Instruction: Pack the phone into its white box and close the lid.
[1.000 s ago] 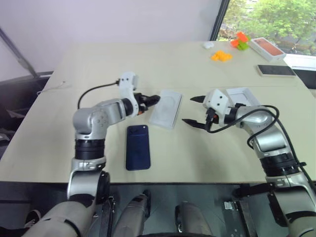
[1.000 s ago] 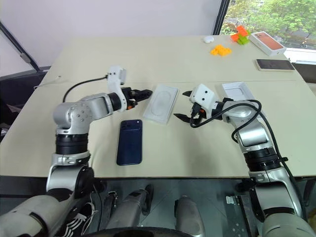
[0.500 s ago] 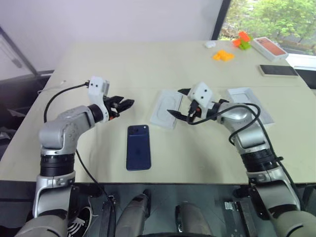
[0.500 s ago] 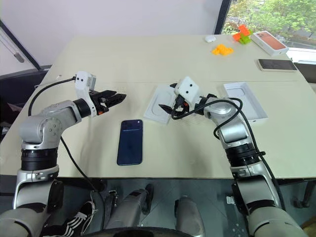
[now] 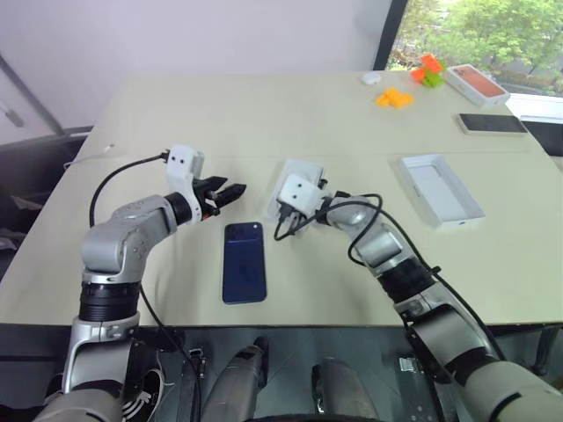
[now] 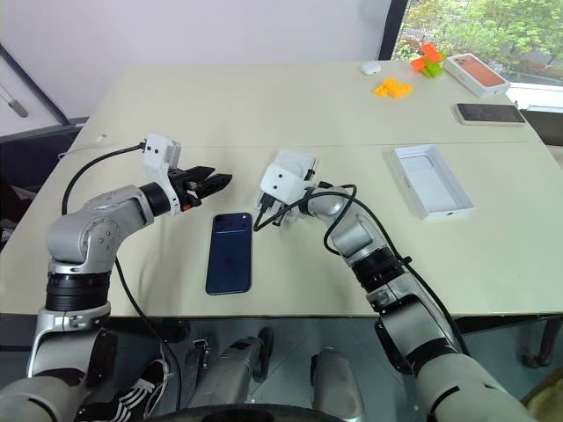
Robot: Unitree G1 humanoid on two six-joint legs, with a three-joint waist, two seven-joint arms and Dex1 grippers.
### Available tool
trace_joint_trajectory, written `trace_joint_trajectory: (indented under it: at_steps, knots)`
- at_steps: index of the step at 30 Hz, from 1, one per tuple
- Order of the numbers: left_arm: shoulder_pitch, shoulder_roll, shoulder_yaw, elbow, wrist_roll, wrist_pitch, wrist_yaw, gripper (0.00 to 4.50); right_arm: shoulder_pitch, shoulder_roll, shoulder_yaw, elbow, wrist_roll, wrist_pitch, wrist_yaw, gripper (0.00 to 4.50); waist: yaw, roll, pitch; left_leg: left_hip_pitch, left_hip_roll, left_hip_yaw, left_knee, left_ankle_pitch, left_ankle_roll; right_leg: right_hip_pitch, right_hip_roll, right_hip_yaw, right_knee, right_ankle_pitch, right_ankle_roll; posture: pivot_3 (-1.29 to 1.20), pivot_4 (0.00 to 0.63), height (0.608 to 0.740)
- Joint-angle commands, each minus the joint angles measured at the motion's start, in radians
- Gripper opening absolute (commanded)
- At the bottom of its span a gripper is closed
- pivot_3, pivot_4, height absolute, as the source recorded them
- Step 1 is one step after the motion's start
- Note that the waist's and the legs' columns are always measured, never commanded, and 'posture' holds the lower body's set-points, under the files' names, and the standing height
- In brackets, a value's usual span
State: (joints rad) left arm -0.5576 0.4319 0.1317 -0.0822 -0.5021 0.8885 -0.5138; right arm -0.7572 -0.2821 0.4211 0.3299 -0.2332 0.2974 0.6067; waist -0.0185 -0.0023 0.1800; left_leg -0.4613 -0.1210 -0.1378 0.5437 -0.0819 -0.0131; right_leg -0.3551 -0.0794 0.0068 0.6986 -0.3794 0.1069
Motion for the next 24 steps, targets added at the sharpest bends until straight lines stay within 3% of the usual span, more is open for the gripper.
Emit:
trace_joint_trajectory:
  at_steps: [1,11,20,24]
  knots:
    - [-0.019,0.003,0.015,-0.038,-0.012,0.001,0.014,2.94,-0.029,-0.018,0.014,0.004,-0.056,-0.004,-0.008,0.04,0.0,0.0,0.0,0.0,0.0,0.0,0.0,0.0,0.0,0.0,0.0,0.0,0.0,0.0,0.0,0.0,0.15,0.74]
    - [-0.033,-0.003,0.015,-0.026,-0.017,0.001,0.022,2.94,-0.025,-0.069,0.017,-0.019,-0.09,-0.004,0.053,0.04,-0.001,0.0,0.0,0.001,0.001,0.0,0.0,0.0,0.0,0.0,0.001,0.0,0.0,0.0,-0.001,0.0,0.15,0.74]
    - [-0.039,0.0,0.02,-0.024,-0.024,-0.013,0.011,2.94,-0.041,-0.006,-0.057,-0.059,-0.007,0.003,0.055,0.04,-0.004,0.0,0.0,0.001,0.001,0.0,0.0,0.0,0.0,0.0,0.001,0.0,0.0,0.001,-0.001,0.0,0.15,0.74]
    - [-0.03,0.011,0.022,-0.031,-0.021,-0.026,-0.002,2.94,-0.029,-0.03,-0.015,-0.026,-0.054,-0.028,0.066,0.04,-0.002,0.0,0.0,0.001,0.002,0.0,-0.001,0.0,-0.001,0.0,0.002,0.0,0.0,0.001,-0.001,0.0,0.15,0.74]
